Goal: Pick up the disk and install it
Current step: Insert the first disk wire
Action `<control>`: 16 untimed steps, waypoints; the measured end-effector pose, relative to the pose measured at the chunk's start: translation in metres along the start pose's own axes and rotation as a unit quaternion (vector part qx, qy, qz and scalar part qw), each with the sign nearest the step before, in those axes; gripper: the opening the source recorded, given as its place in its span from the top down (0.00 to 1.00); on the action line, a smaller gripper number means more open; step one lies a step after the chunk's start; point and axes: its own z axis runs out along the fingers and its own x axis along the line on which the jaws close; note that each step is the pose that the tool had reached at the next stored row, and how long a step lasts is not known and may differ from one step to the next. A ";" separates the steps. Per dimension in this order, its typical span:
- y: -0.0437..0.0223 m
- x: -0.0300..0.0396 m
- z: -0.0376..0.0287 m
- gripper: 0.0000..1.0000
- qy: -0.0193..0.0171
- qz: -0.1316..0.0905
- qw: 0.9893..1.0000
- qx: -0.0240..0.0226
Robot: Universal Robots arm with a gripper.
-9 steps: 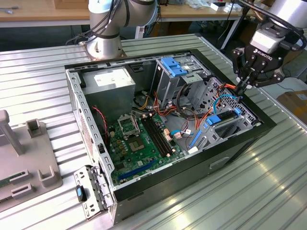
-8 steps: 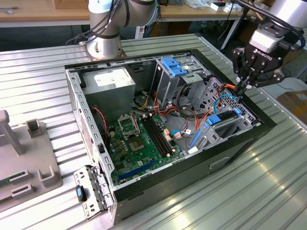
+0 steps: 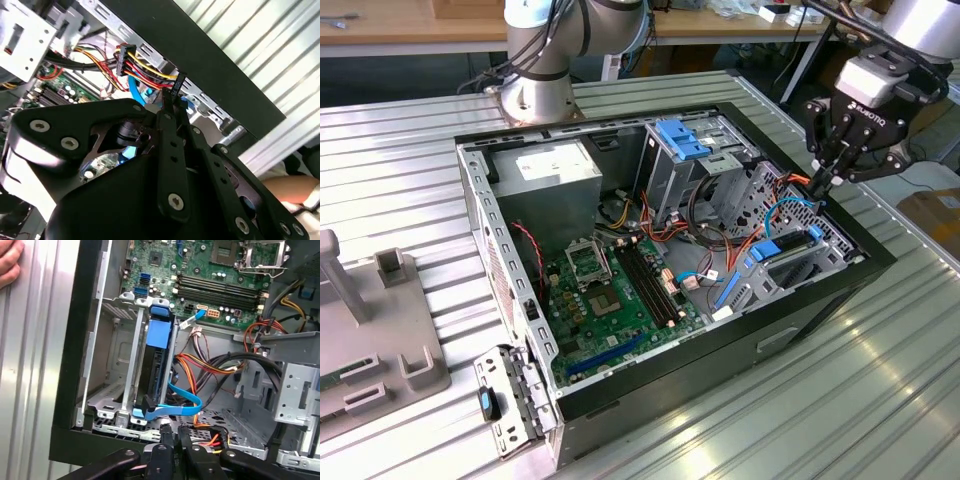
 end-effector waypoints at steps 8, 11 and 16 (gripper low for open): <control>0.0002 0.0012 0.0002 0.84 -0.024 0.046 0.999 0.006; 0.0006 0.0033 0.0006 0.84 -0.024 0.062 0.998 0.005; 0.0012 0.0063 0.0013 0.84 -0.027 0.078 0.997 0.004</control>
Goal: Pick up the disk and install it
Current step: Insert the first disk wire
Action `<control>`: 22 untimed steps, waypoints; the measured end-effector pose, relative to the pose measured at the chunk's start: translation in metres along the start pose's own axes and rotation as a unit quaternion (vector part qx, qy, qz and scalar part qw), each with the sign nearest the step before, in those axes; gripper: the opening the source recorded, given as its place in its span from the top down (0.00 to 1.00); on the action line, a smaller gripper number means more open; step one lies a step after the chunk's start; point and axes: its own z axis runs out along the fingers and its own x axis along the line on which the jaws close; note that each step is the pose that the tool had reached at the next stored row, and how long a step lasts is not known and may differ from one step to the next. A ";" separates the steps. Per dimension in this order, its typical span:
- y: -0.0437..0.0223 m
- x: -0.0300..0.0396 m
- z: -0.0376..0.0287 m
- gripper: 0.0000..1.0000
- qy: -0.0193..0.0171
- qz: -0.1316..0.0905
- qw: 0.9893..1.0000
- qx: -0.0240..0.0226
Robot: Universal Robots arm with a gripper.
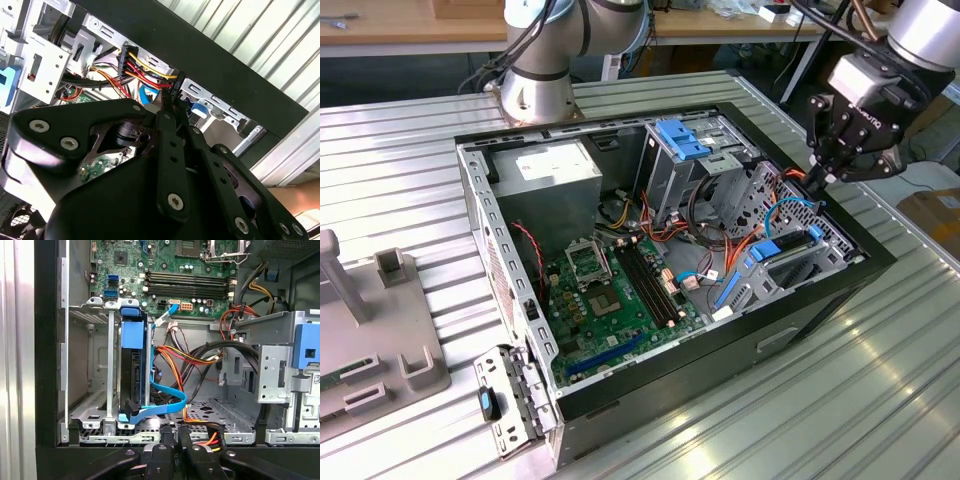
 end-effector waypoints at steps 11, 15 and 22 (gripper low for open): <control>0.0006 0.0190 0.0001 0.84 -0.030 0.013 0.999 -0.001; 0.0032 0.0226 -0.0002 0.84 -0.035 0.013 0.999 -0.001; 0.0150 0.0249 -0.0008 0.84 -0.035 0.013 0.999 0.001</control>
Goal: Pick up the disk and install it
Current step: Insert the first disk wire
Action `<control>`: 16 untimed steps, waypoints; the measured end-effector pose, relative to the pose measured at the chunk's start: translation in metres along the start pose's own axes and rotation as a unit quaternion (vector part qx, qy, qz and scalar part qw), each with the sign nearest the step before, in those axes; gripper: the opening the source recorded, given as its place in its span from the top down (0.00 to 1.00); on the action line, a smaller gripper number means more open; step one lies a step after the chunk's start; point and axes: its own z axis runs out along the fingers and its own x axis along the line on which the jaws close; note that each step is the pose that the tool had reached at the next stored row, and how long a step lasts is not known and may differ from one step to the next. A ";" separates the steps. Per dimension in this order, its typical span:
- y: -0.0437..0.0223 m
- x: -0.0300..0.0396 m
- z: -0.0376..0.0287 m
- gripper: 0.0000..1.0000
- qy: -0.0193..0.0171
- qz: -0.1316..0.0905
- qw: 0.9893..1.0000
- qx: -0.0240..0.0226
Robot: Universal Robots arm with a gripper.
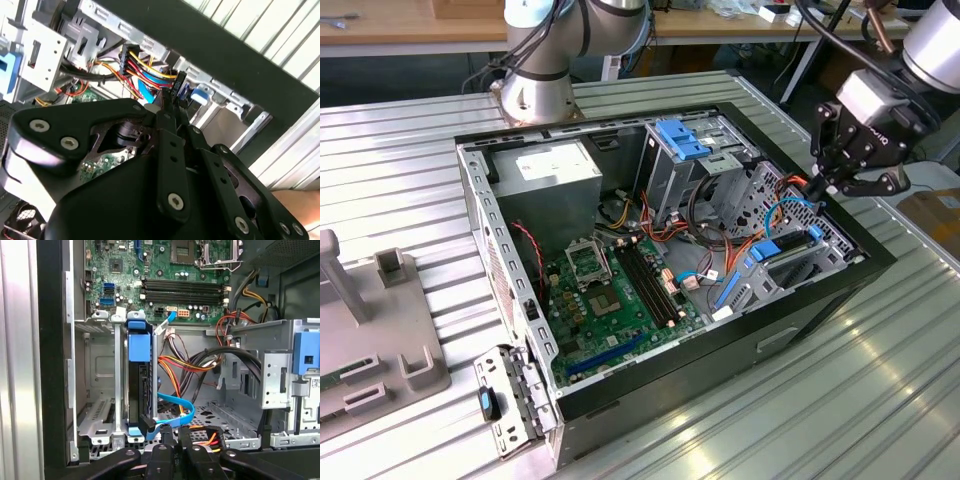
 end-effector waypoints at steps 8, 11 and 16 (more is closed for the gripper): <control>0.0107 0.0010 -0.0001 0.84 0.000 0.000 1.000 0.002; 0.0103 -0.0012 0.0002 0.84 0.000 0.000 1.000 0.002; 0.0058 -0.0036 0.0009 0.84 0.000 0.000 1.000 0.002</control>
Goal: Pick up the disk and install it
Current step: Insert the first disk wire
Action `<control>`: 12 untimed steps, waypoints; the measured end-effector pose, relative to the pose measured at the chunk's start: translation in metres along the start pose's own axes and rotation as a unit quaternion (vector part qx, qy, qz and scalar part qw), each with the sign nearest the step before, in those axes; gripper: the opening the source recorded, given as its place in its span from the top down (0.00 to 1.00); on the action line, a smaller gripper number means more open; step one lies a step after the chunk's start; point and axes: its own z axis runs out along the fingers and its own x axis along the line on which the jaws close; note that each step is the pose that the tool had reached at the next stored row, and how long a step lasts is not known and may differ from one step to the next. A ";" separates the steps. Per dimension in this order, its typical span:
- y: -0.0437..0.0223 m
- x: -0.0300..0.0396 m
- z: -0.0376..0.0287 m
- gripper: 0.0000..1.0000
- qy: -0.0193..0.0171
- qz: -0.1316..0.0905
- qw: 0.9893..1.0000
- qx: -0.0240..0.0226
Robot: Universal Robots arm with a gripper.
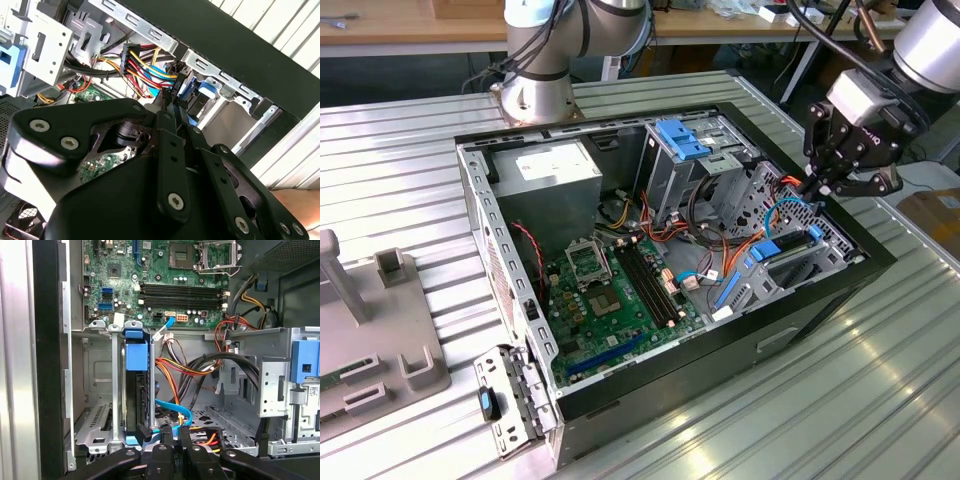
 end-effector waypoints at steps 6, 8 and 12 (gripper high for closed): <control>-0.0102 -0.0006 0.0012 0.84 0.000 0.000 1.000 0.000; -0.0134 -0.0006 0.0019 0.84 0.000 0.000 1.000 0.000; -0.0136 0.0013 0.0052 0.84 0.000 0.000 1.000 0.000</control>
